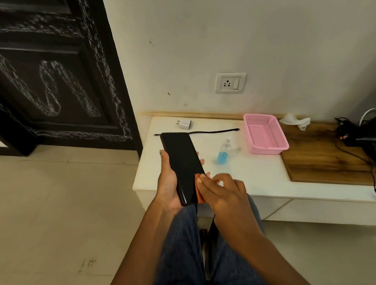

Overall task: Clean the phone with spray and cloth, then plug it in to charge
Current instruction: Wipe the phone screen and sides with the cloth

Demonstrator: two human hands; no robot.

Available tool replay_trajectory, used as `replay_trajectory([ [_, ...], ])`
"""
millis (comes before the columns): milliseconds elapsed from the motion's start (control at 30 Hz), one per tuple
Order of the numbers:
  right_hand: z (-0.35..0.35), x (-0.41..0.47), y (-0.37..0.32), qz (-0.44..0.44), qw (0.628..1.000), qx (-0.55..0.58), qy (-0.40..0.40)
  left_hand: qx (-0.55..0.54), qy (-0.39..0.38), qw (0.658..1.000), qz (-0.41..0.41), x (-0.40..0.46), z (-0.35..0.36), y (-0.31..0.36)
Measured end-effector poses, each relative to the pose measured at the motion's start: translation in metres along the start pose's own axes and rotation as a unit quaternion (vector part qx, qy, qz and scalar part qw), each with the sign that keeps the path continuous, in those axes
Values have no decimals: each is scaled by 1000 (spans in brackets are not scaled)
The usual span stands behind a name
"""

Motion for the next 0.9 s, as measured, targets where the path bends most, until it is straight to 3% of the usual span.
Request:
replay_trajectory([
  [400,-3,51,24,65,992,-102,-27,35,-40,998,-21,-7,18,-9],
  [567,1,83,34,51,993,-109,6,64,-26,997,-22,-10,16,-20],
  [767,12,86,14,14,1000,-11,-11,39,-47,998,-21,-15,23,-24],
  [900,15,62,0,-7,997,64,-39,-93,-79,992,-39,-17,22,-21],
])
Point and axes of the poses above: each hand's wrist, its own x-axis towards the middle knuckle, its own z-axis out of the palm, y = z × x, the point moved 4 cm from there along x, towards the middle knuckle, and after that the axes turned 13 degrees about y, right-handed, at the moved point
